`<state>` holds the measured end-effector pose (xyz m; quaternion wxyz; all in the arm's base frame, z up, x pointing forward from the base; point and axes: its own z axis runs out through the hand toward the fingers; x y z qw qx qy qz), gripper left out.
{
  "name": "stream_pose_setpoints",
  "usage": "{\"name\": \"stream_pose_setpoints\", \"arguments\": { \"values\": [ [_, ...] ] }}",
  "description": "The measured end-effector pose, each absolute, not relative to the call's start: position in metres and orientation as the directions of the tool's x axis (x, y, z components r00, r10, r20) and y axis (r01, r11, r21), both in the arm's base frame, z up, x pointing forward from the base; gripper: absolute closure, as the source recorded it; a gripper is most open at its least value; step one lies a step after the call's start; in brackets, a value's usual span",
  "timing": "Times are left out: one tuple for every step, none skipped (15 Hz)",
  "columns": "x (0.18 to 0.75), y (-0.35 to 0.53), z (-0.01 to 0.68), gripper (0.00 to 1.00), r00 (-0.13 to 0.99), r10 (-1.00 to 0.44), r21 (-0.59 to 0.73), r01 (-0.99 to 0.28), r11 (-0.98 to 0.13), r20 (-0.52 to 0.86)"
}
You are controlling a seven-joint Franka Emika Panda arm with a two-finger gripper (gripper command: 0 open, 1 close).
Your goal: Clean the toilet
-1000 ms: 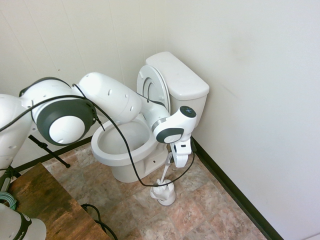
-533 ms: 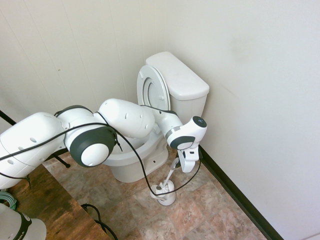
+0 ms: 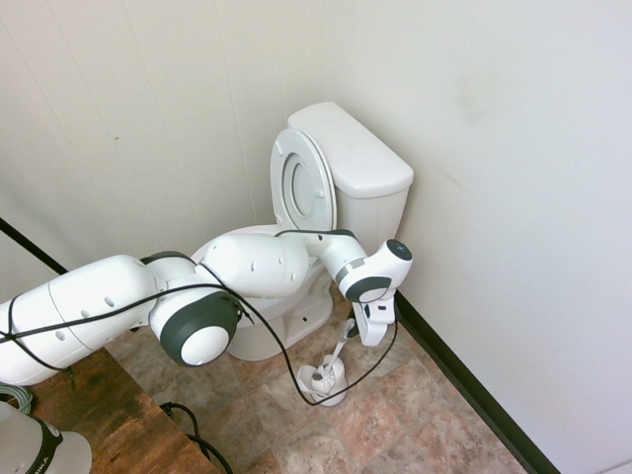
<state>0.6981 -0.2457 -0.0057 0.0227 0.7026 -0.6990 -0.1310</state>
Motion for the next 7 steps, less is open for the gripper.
{"name": "stream_pose_setpoints", "arguments": {
  "values": [
    [0.6978, -0.2459, -0.0058, 1.00, -0.013, -0.989, 0.217, -0.976, -0.020, -0.151],
    [0.6979, -0.2455, -0.0058, 1.00, -0.014, -0.989, 0.218, -0.976, -0.019, -0.148],
    [0.6980, -0.2450, -0.0060, 1.00, -0.015, -0.989, 0.220, -0.975, -0.018, -0.147],
    [0.6982, -0.2443, -0.0061, 1.00, -0.014, -0.989, 0.220, -0.975, -0.019, -0.146],
    [0.6984, -0.2432, -0.0064, 1.00, -0.012, -0.989, 0.221, -0.975, -0.021, -0.145],
    [0.6986, -0.2420, -0.0067, 1.00, -0.008, -0.990, 0.223, -0.975, -0.024, -0.143],
    [0.6990, -0.2402, -0.0070, 1.00, -0.005, -0.990, 0.223, -0.974, -0.027, -0.143]
  ]
}}
